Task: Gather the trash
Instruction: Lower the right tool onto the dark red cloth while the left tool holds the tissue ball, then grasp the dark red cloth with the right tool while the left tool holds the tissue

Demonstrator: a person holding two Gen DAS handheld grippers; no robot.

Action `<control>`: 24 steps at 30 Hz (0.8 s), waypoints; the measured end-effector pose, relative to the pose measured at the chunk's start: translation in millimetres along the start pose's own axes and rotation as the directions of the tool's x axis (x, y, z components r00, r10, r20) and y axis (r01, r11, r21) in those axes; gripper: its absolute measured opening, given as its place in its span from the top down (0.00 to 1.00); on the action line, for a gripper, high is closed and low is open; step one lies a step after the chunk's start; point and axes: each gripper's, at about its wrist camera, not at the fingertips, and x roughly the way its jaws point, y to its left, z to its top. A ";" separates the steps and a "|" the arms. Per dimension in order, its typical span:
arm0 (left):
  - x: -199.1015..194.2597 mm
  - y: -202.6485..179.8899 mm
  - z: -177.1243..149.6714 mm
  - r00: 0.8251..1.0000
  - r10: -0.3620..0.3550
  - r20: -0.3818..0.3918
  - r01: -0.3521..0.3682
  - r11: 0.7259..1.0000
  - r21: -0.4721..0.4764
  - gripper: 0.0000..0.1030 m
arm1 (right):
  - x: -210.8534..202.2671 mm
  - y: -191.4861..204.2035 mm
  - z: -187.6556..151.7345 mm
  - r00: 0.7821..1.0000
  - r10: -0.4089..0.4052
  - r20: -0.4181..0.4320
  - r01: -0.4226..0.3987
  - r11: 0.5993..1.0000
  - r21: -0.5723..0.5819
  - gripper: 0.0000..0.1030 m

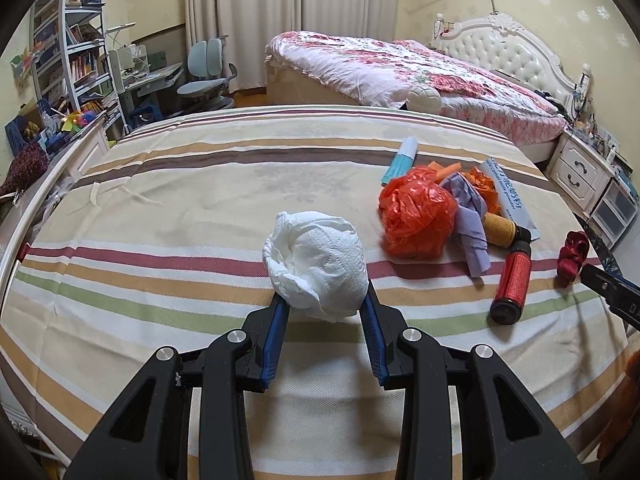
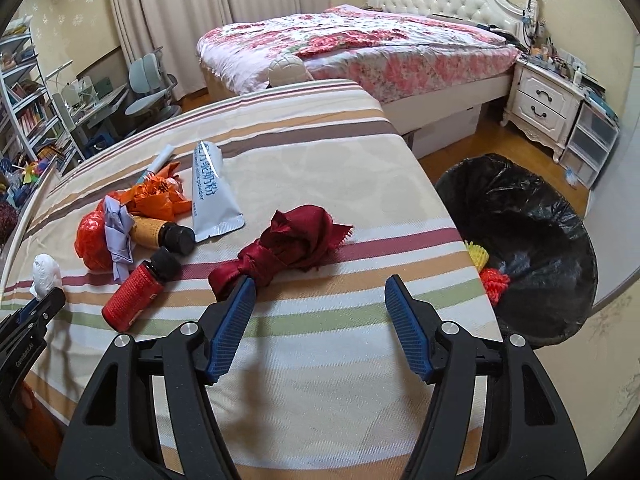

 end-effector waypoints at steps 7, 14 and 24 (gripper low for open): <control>1.3 4.7 0.6 1.000 0.008 -0.003 -0.008 1.000 -0.012 0.65 | 5.0 11.0 7.1 1.000 0.027 -0.002 -0.027 1.000 0.007 0.36; 1.5 4.1 1.0 1.000 0.008 -0.002 -0.008 1.000 -0.007 0.65 | 27.2 21.8 15.9 1.000 0.008 -0.026 -0.008 1.000 0.012 0.35; 4.2 1.1 2.8 1.000 0.000 -0.004 0.000 1.000 0.000 0.65 | 24.8 32.0 5.6 0.999 0.035 -0.037 -0.038 0.996 -0.085 0.54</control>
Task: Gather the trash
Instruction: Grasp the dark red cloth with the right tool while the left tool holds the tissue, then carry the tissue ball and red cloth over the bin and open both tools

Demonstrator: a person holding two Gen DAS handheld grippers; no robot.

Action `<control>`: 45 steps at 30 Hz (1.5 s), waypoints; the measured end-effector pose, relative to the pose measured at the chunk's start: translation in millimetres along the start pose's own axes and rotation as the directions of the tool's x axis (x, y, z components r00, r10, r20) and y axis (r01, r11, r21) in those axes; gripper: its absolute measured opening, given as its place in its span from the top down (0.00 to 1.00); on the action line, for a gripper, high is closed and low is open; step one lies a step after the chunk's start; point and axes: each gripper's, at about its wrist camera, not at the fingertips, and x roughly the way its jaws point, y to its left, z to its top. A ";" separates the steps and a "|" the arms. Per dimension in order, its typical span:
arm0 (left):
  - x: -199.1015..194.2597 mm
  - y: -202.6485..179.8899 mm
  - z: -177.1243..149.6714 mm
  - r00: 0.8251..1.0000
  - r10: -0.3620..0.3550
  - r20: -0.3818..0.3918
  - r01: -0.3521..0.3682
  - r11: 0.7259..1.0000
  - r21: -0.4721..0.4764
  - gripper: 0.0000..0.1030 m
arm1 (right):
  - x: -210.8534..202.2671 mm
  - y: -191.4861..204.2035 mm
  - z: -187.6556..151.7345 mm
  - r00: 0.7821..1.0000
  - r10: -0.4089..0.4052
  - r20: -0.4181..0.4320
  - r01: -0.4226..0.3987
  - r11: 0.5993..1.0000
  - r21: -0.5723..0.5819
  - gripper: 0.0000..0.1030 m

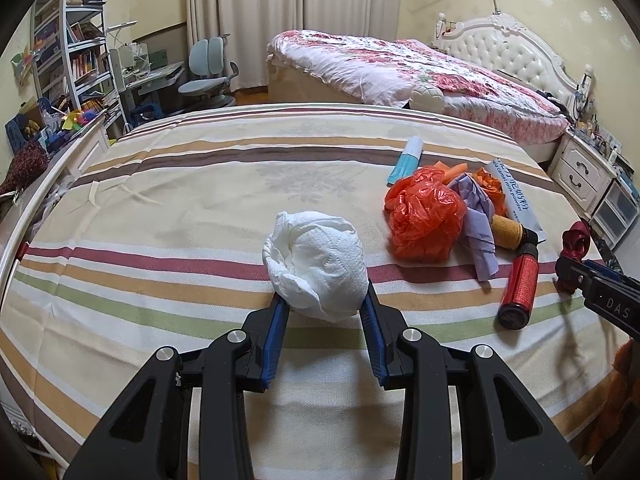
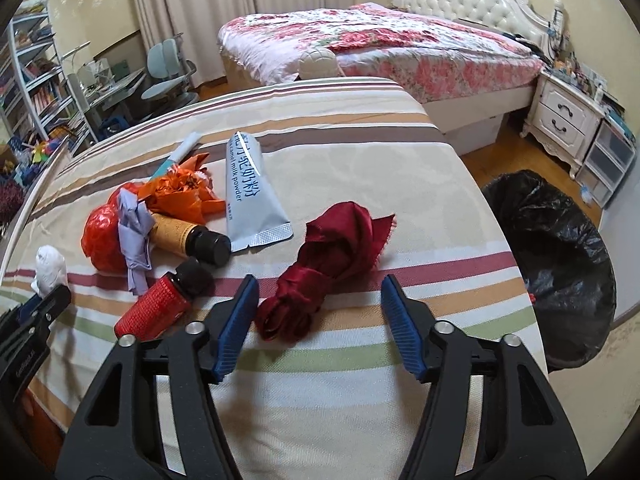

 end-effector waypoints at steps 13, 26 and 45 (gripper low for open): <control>-5.0 -2.9 -0.5 1.000 -0.013 0.020 0.013 1.000 0.010 0.65 | -15.0 -5.7 -11.5 0.999 0.030 0.015 -0.030 0.999 -0.011 0.79; -29.2 -55.8 0.2 0.991 -0.118 0.062 0.114 0.991 0.074 0.65 | -56.0 -48.8 -14.5 0.995 -0.004 0.102 0.002 1.000 0.022 0.79; -24.4 -217.1 25.2 0.951 -0.305 0.057 0.276 0.917 0.289 0.65 | -73.2 -172.5 -6.4 0.978 -0.148 0.149 0.122 0.978 0.172 0.79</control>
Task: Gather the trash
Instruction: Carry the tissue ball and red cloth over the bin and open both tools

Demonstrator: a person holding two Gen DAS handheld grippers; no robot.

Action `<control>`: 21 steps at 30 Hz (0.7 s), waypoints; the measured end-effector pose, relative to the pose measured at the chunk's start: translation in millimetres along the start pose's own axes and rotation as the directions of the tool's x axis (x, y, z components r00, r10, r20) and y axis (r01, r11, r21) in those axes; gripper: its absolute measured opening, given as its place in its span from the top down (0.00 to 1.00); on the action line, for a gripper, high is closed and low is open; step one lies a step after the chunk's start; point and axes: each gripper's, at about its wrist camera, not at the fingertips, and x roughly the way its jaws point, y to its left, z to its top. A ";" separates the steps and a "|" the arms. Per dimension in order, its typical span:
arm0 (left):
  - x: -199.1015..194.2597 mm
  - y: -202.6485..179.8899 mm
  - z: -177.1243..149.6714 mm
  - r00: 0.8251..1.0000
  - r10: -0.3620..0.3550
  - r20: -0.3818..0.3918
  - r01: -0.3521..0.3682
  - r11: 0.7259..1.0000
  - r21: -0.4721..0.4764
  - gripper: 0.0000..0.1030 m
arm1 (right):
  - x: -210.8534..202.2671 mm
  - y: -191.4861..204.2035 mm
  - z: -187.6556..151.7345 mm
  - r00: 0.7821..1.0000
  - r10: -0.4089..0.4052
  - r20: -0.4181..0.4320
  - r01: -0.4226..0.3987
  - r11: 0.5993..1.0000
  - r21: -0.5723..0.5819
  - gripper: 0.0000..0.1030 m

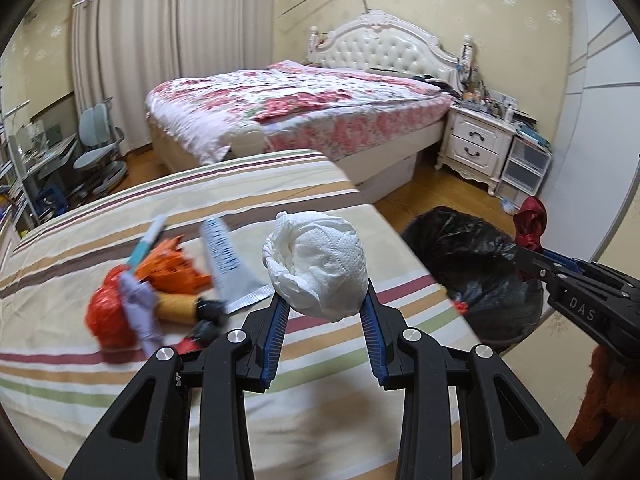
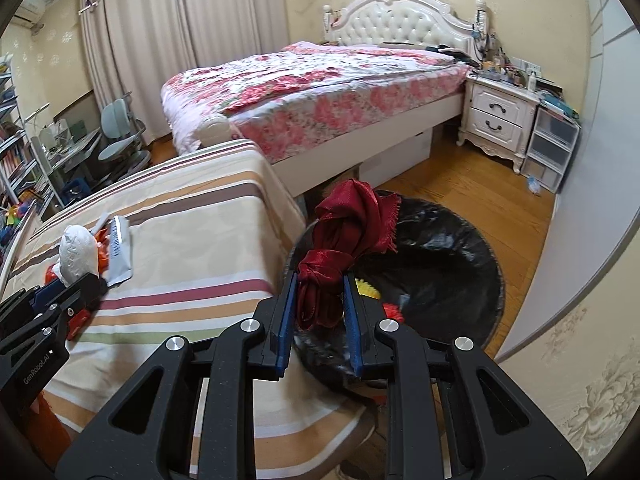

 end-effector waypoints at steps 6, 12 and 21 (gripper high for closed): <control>20.3 -37.3 11.6 0.999 -0.033 -0.003 0.034 0.998 0.049 0.65 | 11.6 -23.7 3.7 1.000 -0.013 -0.011 0.013 1.000 0.025 0.79; 41.0 -62.3 20.4 0.999 -0.044 -0.016 0.045 0.996 0.081 0.65 | 24.4 -44.1 7.2 0.999 -0.019 -0.026 0.021 0.998 0.057 0.79; 67.0 -89.6 30.2 0.998 -0.042 -0.036 0.046 0.992 0.120 0.65 | 39.1 -66.0 9.3 0.998 -0.033 -0.046 0.037 0.995 0.093 0.79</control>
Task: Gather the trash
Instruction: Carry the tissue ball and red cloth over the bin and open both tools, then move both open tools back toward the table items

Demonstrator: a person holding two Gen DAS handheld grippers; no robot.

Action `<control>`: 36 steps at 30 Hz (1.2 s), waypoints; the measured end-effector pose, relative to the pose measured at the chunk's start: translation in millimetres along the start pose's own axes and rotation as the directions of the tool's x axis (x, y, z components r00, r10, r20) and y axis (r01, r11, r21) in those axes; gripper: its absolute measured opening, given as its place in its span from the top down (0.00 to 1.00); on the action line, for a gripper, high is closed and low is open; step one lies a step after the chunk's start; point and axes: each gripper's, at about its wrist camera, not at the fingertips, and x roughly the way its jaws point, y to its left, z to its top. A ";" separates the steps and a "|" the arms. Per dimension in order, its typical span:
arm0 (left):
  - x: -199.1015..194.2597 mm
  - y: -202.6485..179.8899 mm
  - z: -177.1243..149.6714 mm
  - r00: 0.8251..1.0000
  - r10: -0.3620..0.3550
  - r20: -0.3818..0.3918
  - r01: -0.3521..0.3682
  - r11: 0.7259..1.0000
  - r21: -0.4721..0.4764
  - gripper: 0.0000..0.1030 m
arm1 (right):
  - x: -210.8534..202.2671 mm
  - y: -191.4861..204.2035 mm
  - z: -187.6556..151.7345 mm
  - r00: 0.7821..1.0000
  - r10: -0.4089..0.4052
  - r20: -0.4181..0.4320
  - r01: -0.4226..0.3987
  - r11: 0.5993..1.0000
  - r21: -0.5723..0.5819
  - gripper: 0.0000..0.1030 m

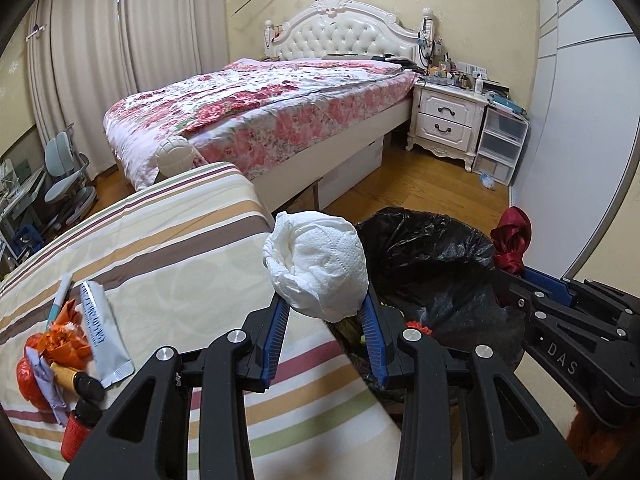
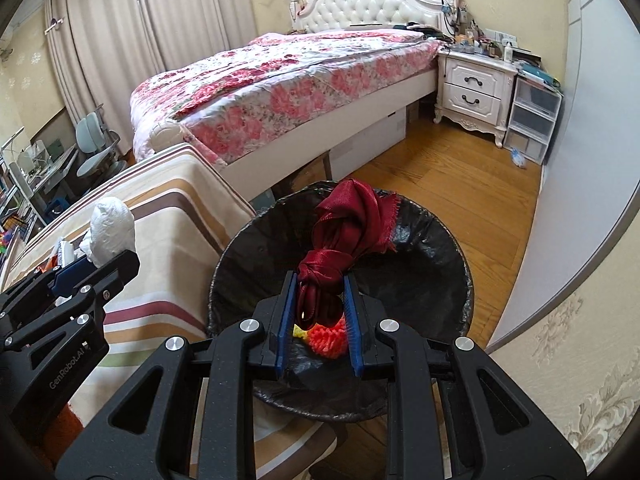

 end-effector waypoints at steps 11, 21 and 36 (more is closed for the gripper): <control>16.6 -18.6 10.9 1.000 -0.002 -0.003 0.002 0.999 0.042 0.65 | 11.9 -13.5 4.2 1.000 -0.011 -0.016 0.011 1.000 0.025 0.78; 23.2 -25.0 14.7 1.000 0.003 -0.007 -0.003 0.999 0.048 0.53 | 16.8 -22.5 6.5 0.999 -0.025 -0.023 0.026 0.999 0.038 0.75; 12.7 -11.0 18.5 0.999 0.030 0.025 -0.031 0.999 0.018 0.25 | 7.4 -31.0 3.1 0.998 -0.061 -0.008 0.062 0.995 0.077 0.54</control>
